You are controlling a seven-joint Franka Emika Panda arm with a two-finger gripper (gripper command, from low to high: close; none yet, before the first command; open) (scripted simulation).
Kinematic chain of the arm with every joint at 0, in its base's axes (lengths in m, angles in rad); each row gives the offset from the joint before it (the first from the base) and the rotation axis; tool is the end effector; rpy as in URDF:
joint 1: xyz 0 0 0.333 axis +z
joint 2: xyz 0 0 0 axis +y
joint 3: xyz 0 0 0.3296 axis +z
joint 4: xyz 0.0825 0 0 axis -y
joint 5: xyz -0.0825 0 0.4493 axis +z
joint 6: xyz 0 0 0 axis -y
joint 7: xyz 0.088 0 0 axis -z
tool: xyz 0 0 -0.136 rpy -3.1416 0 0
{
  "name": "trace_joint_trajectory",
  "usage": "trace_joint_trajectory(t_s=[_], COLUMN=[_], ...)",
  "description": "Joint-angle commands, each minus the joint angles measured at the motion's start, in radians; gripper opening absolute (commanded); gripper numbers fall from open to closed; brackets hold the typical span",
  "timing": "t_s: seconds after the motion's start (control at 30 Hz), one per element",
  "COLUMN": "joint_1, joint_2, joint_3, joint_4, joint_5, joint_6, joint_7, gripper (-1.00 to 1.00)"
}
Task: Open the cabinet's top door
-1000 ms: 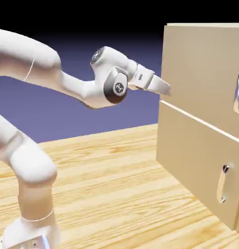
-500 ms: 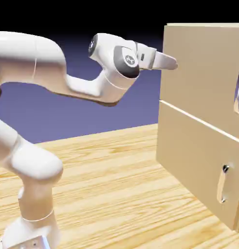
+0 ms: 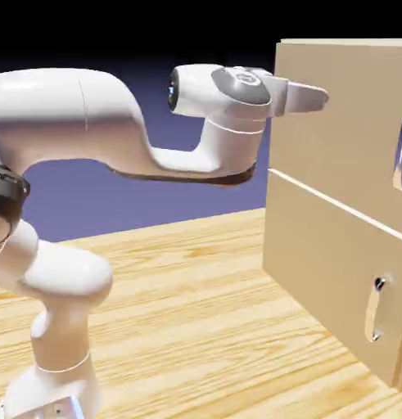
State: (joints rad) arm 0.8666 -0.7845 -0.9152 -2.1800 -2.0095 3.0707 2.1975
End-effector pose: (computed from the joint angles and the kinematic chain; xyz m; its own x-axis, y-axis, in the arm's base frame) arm 0.5045 -0.0687 0.6516 0.1059 -0.6962 0.7100 0.0184 -0.7125 -0.7014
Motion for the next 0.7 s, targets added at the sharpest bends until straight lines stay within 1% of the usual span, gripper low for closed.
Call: trace_joint_trajectory(t_s=[0.0, 0.67], joint_1=[0.019, 0.378], joint_2=[-0.005, -0.095], joint_3=[-0.020, -0.404], joint_4=[0.014, 0.278], joint_5=[-0.044, -0.888], joint_6=[0.001, 0.015], joint_7=[0.032, 0.643], gripper=[0.00, 0.00])
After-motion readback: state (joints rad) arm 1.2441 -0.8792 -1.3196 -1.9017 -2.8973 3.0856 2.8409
